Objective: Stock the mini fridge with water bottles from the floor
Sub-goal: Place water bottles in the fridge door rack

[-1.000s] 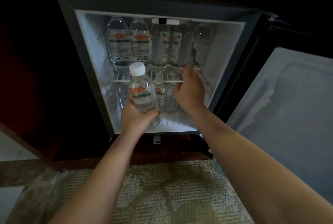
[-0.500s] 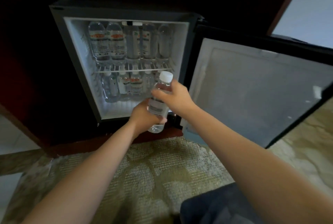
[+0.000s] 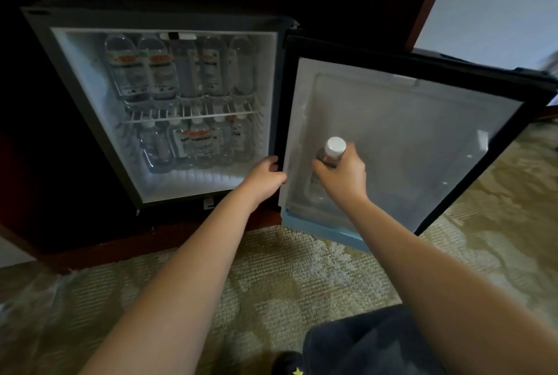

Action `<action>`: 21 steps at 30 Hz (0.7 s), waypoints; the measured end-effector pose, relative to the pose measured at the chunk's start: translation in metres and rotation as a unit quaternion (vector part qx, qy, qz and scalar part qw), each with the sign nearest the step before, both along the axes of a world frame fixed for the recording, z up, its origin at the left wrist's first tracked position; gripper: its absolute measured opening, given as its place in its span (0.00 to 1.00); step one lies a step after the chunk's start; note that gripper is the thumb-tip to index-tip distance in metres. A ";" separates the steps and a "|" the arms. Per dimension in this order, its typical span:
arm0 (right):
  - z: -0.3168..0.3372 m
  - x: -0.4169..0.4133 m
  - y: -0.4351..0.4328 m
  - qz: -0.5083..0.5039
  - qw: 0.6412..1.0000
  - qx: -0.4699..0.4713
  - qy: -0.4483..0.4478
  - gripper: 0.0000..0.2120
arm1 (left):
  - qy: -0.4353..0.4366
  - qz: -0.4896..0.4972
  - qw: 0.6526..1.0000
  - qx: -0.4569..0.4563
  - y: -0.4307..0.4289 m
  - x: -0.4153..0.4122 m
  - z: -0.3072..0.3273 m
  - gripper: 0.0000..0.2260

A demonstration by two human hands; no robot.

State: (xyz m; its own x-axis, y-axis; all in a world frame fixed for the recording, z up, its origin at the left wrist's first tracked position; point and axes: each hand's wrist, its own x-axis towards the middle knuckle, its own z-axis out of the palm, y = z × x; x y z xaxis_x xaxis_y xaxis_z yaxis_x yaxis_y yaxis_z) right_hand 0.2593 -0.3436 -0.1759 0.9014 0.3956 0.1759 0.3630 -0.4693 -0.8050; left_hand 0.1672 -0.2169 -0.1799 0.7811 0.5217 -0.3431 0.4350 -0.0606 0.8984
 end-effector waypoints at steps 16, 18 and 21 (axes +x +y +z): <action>-0.074 0.024 0.029 0.033 0.988 -0.072 0.131 0.29 | -0.064 0.036 0.987 -0.144 -0.002 0.028 -0.025 0.21; -0.071 0.025 0.028 0.041 0.985 -0.080 0.149 0.31 | -0.062 0.036 0.987 -0.147 -0.001 0.028 -0.025 0.20; -0.071 0.029 0.031 0.046 0.977 -0.092 0.188 0.30 | -0.055 0.030 0.987 -0.148 -0.001 0.027 -0.022 0.20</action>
State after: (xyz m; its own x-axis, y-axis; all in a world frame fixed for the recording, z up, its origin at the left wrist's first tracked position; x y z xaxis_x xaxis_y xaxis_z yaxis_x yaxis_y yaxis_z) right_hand 0.2884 -0.3129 -0.2467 0.8480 0.4714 -0.2422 0.1050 -0.5974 -0.7951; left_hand 0.1940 -0.2180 -0.2016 0.7924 0.4577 -0.4033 0.3295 0.2352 0.9144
